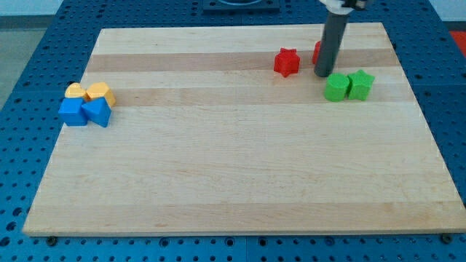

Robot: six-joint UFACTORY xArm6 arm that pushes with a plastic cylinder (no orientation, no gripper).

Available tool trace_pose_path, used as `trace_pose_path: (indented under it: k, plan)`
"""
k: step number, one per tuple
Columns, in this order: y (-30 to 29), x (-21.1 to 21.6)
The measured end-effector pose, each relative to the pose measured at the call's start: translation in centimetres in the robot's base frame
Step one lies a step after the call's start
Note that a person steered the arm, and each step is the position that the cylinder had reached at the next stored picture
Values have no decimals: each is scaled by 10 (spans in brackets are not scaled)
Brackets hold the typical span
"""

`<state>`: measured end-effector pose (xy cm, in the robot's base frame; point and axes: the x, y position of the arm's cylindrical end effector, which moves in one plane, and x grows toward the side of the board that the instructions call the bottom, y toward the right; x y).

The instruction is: Move the red circle vertically above the green star

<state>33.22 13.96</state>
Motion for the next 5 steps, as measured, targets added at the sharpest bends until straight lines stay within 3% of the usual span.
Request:
trace_pose_path:
  k: [2,5]
  plan:
    - [21,-86]
    - [7,-67]
